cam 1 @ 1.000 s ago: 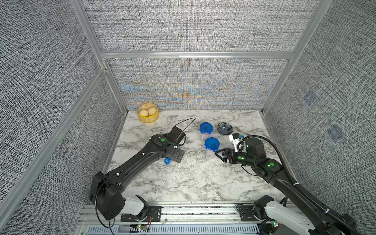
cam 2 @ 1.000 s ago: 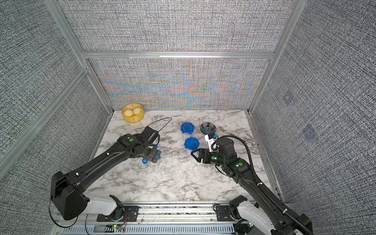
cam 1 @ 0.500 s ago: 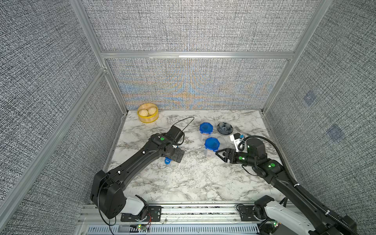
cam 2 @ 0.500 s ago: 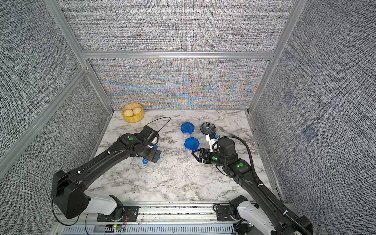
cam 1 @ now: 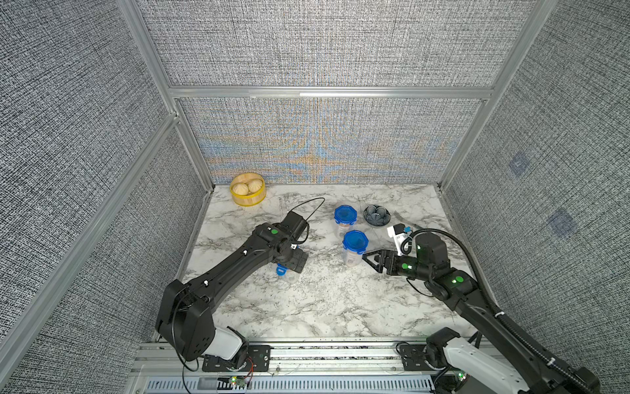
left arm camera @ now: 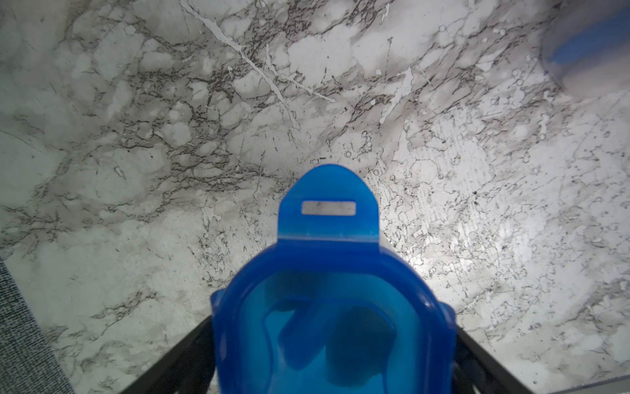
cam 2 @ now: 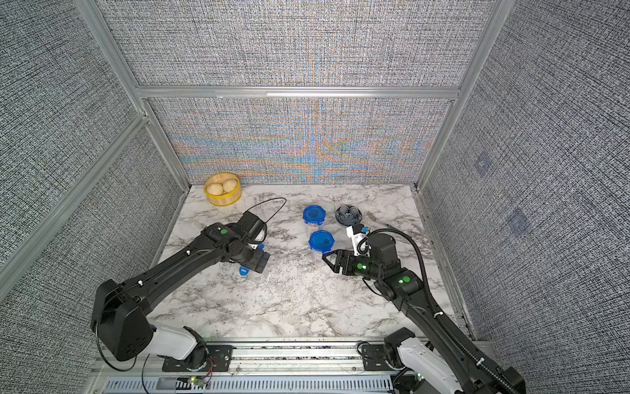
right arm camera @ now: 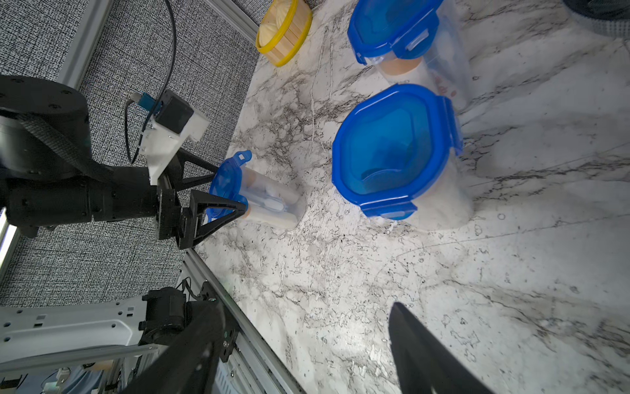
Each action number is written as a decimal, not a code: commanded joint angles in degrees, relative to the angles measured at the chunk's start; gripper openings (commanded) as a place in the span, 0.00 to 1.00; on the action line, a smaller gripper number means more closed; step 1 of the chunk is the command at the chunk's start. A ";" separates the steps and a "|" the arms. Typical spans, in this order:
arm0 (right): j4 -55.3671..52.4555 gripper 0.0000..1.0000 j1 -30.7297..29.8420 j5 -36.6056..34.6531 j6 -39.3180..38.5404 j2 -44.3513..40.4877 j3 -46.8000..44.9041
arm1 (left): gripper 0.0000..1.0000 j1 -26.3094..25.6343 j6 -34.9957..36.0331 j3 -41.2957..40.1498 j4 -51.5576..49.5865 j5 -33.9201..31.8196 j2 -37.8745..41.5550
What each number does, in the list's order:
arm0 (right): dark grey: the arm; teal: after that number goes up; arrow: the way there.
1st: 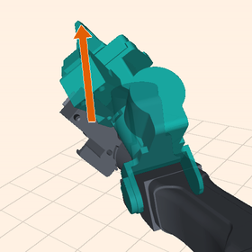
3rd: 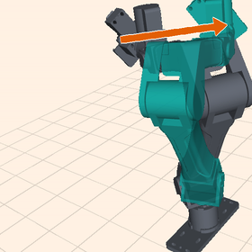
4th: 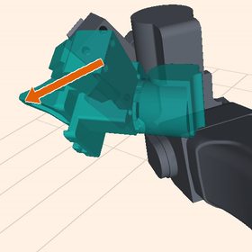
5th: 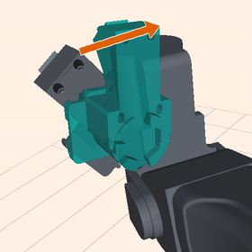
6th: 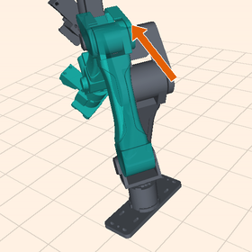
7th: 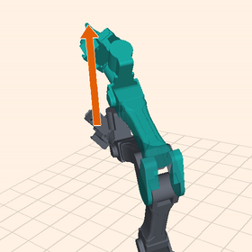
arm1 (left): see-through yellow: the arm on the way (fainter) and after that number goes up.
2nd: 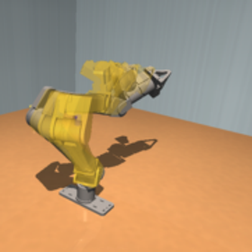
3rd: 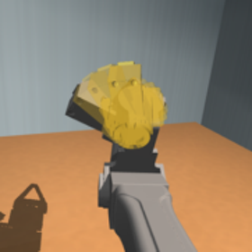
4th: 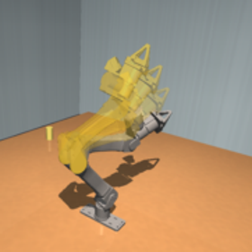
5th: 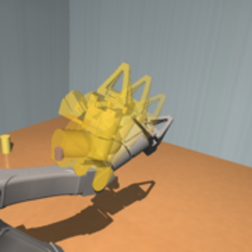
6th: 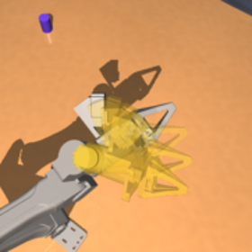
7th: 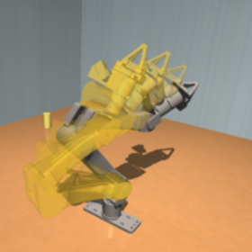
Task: Pack away toiletry kits
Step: Close the fastener on the container.
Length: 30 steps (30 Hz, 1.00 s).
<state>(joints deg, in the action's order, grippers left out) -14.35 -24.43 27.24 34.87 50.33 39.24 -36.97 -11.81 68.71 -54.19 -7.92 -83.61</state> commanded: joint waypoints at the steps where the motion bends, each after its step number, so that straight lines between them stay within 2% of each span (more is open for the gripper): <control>1: 0.77 0.78 0.16 0.53 0.24 -0.24 -0.20 | 0.90 0.23 0.19 -0.33 -0.83 0.79 -0.11; 4: 0.96 0.78 0.26 0.40 0.30 -0.58 -0.29 | 0.84 0.49 0.21 -0.42 -0.76 1.02 -0.14; 10: 0.65 0.78 0.41 -0.07 -0.02 -0.45 -0.33 | 0.78 0.85 0.14 -0.52 -0.47 1.68 -0.40; 11: 0.57 0.78 0.40 -0.17 -0.13 -0.36 -0.32 | 0.80 0.85 0.16 -0.42 -0.47 1.60 -0.49; 14: 0.42 0.78 0.43 -0.33 -0.33 -0.33 -0.25 | 0.98 0.85 0.12 0.08 -0.82 0.65 -0.22; 15: 0.37 0.78 0.39 -0.35 -0.31 -0.23 -0.24 | 1.00 0.85 0.25 0.32 -0.99 0.63 -0.11; 25: 0.48 0.78 0.42 -0.73 -1.39 0.48 -0.36 | 0.99 0.85 2.56 2.34 -0.03 4.95 3.05; 28: 1.26 0.78 0.02 -1.23 -4.70 0.70 -0.20 | 0.99 0.85 1.55 2.32 -0.67 3.91 5.40; 30: 2.00 0.78 -1.44 -0.82 -9.01 1.26 0.74 | 0.99 0.85 -0.78 0.23 0.41 1.36 9.92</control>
<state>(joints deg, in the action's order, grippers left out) -14.24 -24.69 26.33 31.53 51.20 39.03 -36.21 -10.41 70.26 -53.80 -4.43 -77.36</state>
